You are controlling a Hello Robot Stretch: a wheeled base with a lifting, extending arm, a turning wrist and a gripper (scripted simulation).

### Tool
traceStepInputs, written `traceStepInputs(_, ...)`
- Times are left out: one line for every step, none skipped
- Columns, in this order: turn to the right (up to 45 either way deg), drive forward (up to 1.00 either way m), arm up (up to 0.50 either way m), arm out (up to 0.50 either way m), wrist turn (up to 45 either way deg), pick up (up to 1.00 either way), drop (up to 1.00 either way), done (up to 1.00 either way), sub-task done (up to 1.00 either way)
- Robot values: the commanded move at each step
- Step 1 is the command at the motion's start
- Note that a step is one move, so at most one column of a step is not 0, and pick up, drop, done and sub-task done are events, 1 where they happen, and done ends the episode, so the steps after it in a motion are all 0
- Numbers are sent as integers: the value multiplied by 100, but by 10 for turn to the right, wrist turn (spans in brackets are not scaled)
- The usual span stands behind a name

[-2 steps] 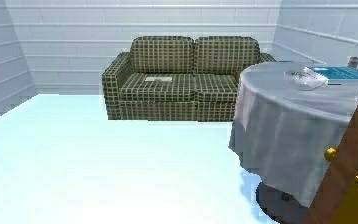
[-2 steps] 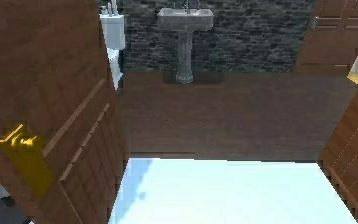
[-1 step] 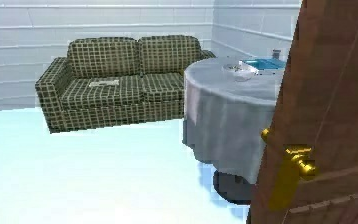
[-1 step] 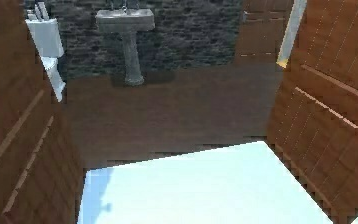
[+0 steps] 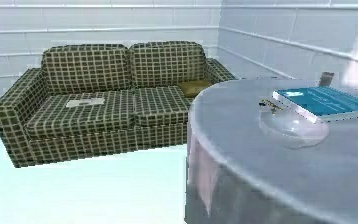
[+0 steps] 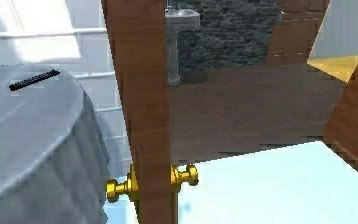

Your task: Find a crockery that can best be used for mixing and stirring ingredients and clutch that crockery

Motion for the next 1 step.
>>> traceStepInputs(-450, 0, 0, 0, 0, 0, 0, 0, 0)
